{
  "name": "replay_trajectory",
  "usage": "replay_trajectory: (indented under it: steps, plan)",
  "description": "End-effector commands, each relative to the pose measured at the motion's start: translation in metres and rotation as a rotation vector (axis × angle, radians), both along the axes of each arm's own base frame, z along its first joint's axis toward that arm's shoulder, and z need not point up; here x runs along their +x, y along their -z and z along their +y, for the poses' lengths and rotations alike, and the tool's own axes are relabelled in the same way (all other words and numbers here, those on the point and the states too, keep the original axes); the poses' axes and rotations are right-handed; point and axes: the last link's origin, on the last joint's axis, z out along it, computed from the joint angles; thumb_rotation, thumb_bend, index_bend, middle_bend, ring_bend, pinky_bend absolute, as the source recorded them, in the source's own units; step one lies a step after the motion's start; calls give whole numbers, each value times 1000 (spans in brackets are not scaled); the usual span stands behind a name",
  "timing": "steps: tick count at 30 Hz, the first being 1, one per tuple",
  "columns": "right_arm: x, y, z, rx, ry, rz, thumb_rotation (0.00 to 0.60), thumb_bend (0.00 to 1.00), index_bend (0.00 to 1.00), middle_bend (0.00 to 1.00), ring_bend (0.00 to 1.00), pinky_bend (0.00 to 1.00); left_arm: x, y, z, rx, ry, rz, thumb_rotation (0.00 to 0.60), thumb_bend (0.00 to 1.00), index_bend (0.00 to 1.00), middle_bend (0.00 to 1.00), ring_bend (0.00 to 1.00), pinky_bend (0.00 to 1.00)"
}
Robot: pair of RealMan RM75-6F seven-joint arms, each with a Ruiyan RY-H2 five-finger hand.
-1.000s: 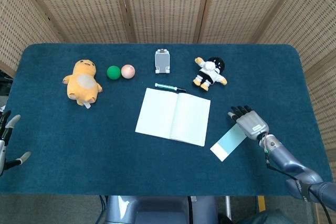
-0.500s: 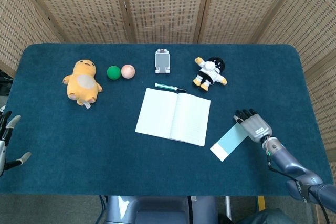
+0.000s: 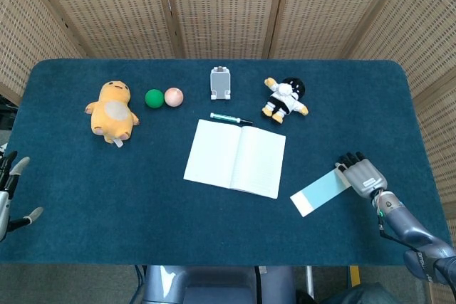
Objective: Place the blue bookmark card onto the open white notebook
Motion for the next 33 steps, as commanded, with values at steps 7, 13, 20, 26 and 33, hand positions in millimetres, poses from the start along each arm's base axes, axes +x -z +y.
replay_trajectory:
  steps: [7,13,20,26,33]
  plan:
    - [-20,-12,24,37,29,73,600,1000,221,139,0,87,1,3,-1,-12,4,5,600,0,0,0,0,0]
    - [-25,-25,42,27,46,92,600,1000,248,168,0,87,2,5,-2,-15,5,8,600,0,0,0,0,0]
    - [-28,-39,63,57,106,134,600,1000,324,241,61,87,3,6,-3,-20,7,12,600,0,0,0,0,0]
    - [-6,-53,70,-54,56,15,600,724,227,68,6,87,2,5,-4,-17,9,10,600,0,0,0,0,0]
    - [11,-60,66,-238,-1,-329,600,0,20,0,0,87,3,5,-4,-16,11,10,600,0,0,0,0,0]
